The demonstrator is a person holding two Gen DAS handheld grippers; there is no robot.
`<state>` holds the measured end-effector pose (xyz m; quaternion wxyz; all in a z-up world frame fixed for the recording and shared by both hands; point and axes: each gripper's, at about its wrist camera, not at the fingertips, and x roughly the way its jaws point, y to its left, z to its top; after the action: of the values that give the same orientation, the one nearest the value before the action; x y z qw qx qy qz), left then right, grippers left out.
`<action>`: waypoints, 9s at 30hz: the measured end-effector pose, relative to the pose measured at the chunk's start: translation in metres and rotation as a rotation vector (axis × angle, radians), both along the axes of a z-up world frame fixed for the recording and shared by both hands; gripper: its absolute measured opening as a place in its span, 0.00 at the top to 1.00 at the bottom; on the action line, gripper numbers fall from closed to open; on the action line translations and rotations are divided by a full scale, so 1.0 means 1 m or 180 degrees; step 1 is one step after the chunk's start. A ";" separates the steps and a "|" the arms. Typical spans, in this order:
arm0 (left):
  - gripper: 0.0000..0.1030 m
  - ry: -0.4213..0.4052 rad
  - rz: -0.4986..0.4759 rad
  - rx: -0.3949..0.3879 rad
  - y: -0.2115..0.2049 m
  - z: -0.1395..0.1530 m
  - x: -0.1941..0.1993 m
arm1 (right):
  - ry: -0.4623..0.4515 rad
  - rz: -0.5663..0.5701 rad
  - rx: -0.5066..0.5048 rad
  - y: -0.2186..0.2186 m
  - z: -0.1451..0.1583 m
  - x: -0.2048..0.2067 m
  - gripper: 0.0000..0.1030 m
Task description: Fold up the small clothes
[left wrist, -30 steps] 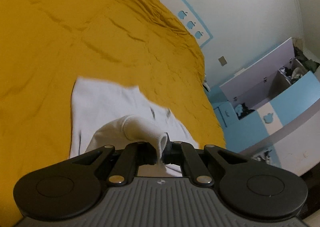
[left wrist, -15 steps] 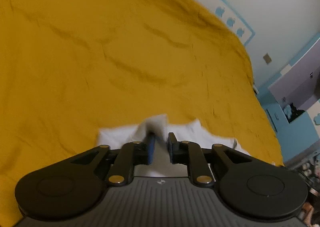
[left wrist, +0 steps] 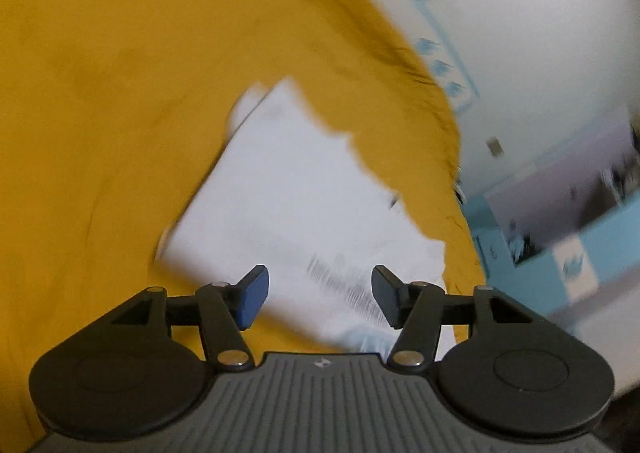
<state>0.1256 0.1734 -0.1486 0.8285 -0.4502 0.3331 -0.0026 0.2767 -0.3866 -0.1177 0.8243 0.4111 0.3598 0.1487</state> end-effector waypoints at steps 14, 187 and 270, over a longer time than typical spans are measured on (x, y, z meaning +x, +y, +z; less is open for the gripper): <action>0.39 0.0123 0.0733 -0.0777 0.023 -0.081 0.022 | 0.0876 -0.0260 0.0356 0.023 -0.080 0.005 0.44; 0.70 0.0204 -0.0731 0.0775 -0.094 -0.010 -0.102 | -0.0269 0.0832 -0.1518 0.024 -0.041 -0.138 0.83; 0.35 -0.0087 -0.0558 0.0933 -0.024 0.063 -0.104 | -0.0938 0.2292 -0.2282 0.301 0.006 -0.202 0.38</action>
<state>0.0214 0.1497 -0.0852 0.8863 -0.2938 0.3566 -0.0323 0.0748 -0.0860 -0.1114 0.8517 -0.0716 0.3868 0.3462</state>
